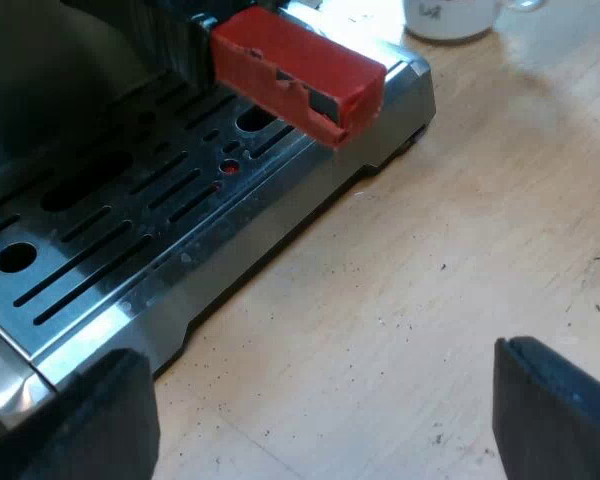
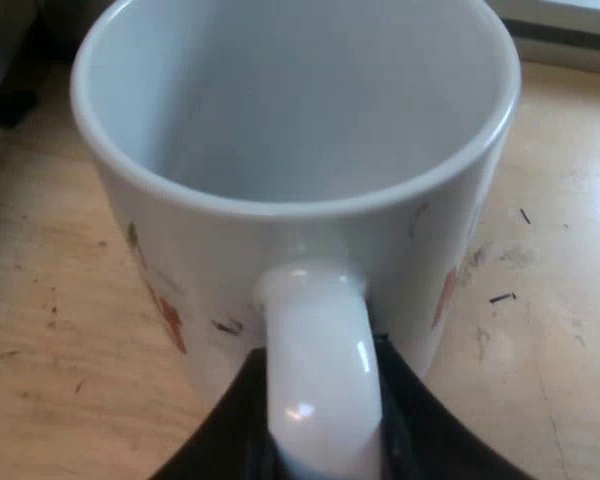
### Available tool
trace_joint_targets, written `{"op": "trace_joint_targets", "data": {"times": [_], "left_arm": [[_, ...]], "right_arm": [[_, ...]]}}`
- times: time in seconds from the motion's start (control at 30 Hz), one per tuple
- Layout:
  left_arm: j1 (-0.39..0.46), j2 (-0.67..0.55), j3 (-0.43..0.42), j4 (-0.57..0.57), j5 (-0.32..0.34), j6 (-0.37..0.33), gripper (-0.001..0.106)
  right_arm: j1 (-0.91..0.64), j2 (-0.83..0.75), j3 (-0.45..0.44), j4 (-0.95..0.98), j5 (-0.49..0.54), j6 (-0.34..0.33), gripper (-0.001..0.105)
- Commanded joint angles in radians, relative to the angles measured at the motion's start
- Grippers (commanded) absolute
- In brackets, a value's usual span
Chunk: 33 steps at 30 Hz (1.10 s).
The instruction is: Place mug into machine
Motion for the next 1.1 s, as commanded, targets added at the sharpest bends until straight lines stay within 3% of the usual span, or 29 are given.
{"op": "trace_joint_targets", "data": {"times": [0.03,0.13,0.3,0.43,0.53,0.6,0.63,0.67,0.77,1.1], "left_arm": [[-0.003,-0.001,-0.002,-0.017,0.007,0.007,0.071],[-0.003,-0.001,-0.002,-0.017,0.007,0.007,0.071],[-0.003,-0.001,-0.002,-0.02,-0.118,0.007,0.071],[-0.003,-0.001,0.002,-0.027,-0.148,0.007,0.071],[-0.003,0.001,0.03,-0.085,-0.148,0.007,0.071],[-0.003,0.001,0.083,-0.191,-0.148,0.007,0.071],[-0.003,0.001,0.1,-0.216,-0.148,0.007,0.071],[-0.003,0.001,0.127,-0.276,-0.148,0.007,0.071],[-0.003,0.001,0.169,-0.362,-0.148,0.007,0.071],[-0.003,0.001,0.175,-0.394,-0.143,-0.017,0.071]], "right_arm": [[0.005,-0.133,-0.006,0.097,-0.008,-0.013,0.0],[0.006,-0.305,-0.006,0.237,-0.048,-0.011,0.0],[0.026,-0.546,-0.019,0.471,-0.077,0.003,0.0],[0.087,-0.655,-0.056,0.632,-0.086,0.065,0.0],[0.165,-0.709,-0.08,0.697,-0.086,0.106,0.0],[0.239,-0.727,-0.093,0.708,-0.061,0.169,0.0],[0.245,-0.727,-0.094,0.708,-0.058,0.169,0.0],[0.289,-0.724,-0.098,0.708,-0.031,0.211,0.0],[0.391,-0.716,-0.098,0.708,0.029,0.231,0.0],[0.717,-0.599,-0.098,0.573,0.339,0.308,0.0]]}}
